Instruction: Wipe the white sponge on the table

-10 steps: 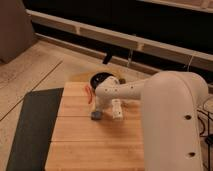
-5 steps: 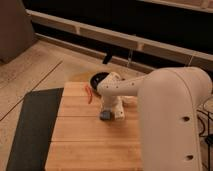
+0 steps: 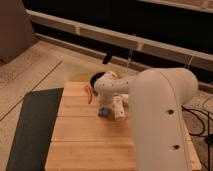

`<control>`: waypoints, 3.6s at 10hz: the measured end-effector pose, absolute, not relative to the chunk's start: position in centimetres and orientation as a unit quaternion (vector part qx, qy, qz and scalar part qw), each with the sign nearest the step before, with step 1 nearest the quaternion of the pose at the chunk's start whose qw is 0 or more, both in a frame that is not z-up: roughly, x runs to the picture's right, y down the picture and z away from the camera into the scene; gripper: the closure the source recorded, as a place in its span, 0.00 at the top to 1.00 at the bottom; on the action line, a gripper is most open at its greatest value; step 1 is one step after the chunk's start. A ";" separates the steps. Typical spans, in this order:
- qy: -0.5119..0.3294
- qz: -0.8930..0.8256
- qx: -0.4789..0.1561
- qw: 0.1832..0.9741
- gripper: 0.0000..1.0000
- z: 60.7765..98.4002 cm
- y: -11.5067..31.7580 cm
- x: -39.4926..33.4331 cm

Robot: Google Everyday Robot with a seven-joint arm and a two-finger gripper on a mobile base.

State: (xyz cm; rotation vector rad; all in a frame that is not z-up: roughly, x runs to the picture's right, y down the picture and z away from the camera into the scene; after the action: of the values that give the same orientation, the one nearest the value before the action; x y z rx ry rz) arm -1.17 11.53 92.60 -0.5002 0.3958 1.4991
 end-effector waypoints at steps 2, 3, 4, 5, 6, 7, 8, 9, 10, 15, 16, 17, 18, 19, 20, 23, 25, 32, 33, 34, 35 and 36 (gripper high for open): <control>0.151 0.660 -0.236 0.697 0.00 93.6 10.7 -3.8; 0.139 0.656 -0.242 0.702 0.00 93.8 10.4 -5.2; 0.124 0.651 -0.250 0.706 0.00 93.8 10.2 -7.0; 0.114 0.649 -0.257 0.707 0.00 93.7 10.2 -8.4; 0.107 0.649 -0.263 0.706 0.00 93.4 10.4 -9.5; 0.102 0.655 -0.270 0.699 0.00 92.9 11.0 -10.3; 0.103 0.661 -0.276 0.690 0.00 92.2 11.9 -10.8; 0.106 0.666 -0.279 0.683 0.00 91.6 12.8 -10.9; 0.112 0.678 -0.282 0.670 0.00 90.7 14.0 -10.5; 0.172 0.698 -0.267 0.642 0.00 88.8 17.5 -5.3; 0.183 0.687 -0.256 0.654 0.00 89.0 16.9 -4.3; 0.193 0.675 -0.247 0.668 0.00 89.2 16.2 -3.4; 0.198 0.666 -0.238 0.679 0.00 89.6 15.1 -2.8; 0.203 0.658 -0.233 0.686 0.00 89.9 14.4 -2.4; 0.209 0.651 -0.228 0.693 0.00 90.2 13.9 -1.8; 0.219 0.639 -0.218 0.704 0.00 91.4 12.5 0.1; 0.197 0.633 -0.213 0.718 0.00 92.6 10.4 0.0; 0.087 0.553 -0.251 0.790 0.00 91.9 7.0 -10.4; 0.085 0.546 -0.258 0.793 0.00 91.3 7.8 -11.2; 0.089 0.547 -0.267 0.788 0.00 90.7 9.4 -11.7; 0.093 0.552 -0.273 0.782 0.00 90.3 10.5 -11.9; 0.098 0.562 -0.279 0.772 0.00 89.9 11.7 -11.8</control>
State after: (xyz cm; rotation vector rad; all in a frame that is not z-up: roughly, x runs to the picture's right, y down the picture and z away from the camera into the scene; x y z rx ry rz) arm -11.82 11.67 89.91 -0.6056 0.2126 1.2182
